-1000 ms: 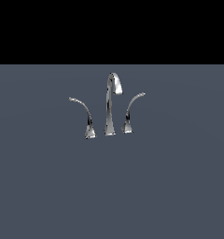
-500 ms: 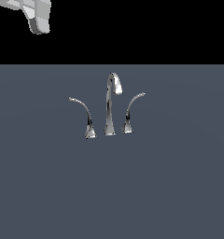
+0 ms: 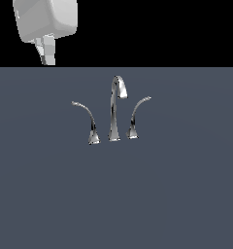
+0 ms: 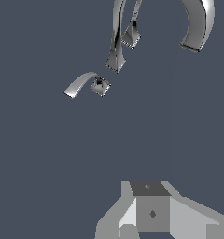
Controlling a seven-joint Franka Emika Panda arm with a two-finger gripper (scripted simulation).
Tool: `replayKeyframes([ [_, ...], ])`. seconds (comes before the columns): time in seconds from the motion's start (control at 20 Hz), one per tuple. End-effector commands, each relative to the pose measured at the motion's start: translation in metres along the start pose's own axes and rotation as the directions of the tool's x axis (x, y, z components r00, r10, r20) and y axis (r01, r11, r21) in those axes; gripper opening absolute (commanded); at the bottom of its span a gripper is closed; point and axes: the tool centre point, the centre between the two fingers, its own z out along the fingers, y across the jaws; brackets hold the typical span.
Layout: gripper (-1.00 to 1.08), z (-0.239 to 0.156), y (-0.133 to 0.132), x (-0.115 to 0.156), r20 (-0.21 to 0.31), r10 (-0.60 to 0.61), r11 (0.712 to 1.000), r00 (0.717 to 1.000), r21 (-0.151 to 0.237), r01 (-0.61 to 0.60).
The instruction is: Turn on the faucet by rotating a designated handle.
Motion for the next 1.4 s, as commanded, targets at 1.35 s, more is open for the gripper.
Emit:
replayKeyframes([
  [1.35, -1.0, 0.117, -0.108, 0.109, -0.029, 0.493, 0.87, 0.869, 0.01, -0.493],
])
